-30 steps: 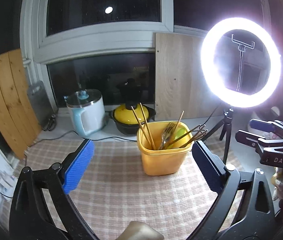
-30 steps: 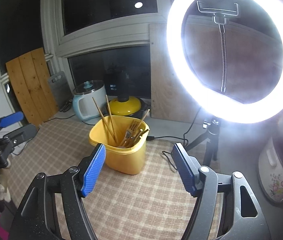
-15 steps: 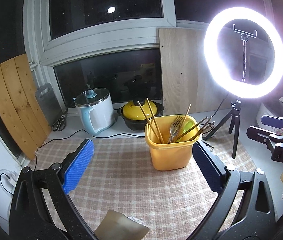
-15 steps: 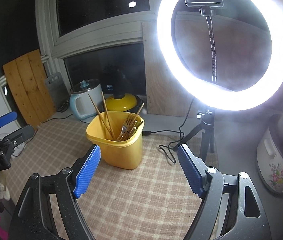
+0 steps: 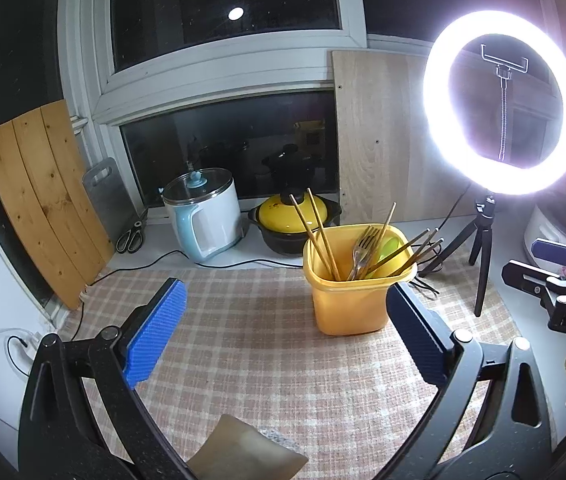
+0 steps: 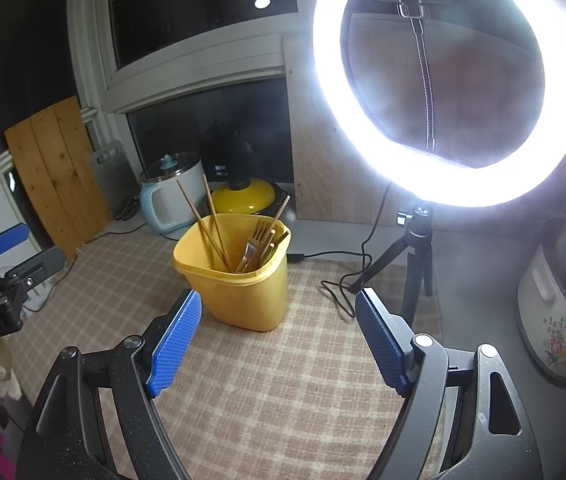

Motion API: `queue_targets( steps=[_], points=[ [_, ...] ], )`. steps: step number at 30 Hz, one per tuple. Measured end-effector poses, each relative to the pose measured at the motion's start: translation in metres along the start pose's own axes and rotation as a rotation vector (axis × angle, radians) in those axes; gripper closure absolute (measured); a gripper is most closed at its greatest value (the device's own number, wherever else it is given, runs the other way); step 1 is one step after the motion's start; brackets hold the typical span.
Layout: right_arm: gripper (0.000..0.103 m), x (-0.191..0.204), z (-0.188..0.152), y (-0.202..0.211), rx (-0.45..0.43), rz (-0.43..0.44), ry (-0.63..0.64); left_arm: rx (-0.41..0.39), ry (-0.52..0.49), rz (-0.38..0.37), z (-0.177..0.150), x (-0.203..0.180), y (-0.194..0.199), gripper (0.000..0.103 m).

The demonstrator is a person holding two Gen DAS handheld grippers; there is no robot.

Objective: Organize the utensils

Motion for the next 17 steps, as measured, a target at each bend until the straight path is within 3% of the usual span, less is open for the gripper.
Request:
queue_targets(
  steps=[17],
  points=[
    [0.024,-0.0098,-0.0092,-0.0051,0.032,-0.018,-0.042,-0.007,0.017,0.001,-0.0057,0.0054,0.0006,0.001]
  ],
)
Point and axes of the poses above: each gripper's, at about its wrist camera, not at the fingertips, and y roughly against the way its jaws point, x to its left, z to its top, the point moved 2 cm from there along -y, roughly the way its jaws point, and after that the axes turned 10 degrees about -y, right-handed, at the moved point
